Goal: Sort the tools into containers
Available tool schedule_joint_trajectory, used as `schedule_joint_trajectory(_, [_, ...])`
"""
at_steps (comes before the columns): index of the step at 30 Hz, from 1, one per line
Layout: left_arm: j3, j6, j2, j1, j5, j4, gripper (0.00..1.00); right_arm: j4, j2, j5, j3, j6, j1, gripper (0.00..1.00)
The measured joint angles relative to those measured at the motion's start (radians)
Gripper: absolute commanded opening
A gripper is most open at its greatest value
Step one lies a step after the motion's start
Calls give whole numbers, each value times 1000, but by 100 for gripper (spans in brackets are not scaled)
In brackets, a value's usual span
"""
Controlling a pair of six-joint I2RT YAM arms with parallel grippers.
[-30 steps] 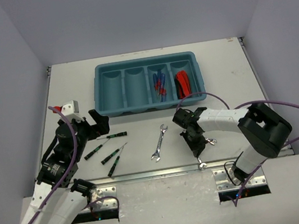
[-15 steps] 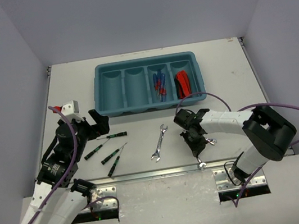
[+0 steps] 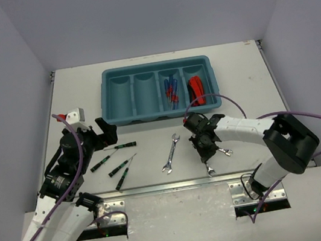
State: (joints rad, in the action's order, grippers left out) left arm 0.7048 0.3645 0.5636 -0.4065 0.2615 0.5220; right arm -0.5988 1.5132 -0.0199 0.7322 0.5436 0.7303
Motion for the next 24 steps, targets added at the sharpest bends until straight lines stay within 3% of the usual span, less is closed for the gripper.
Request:
schedule_joint_trajectory(13, [0,0,0,0,0,0,100,-32,-50,-5,62,-8,0,0])
schedule_joint_trajectory(24, [0,0,0,0,0,0,100,-64,-46,29,311,-41,0,0])
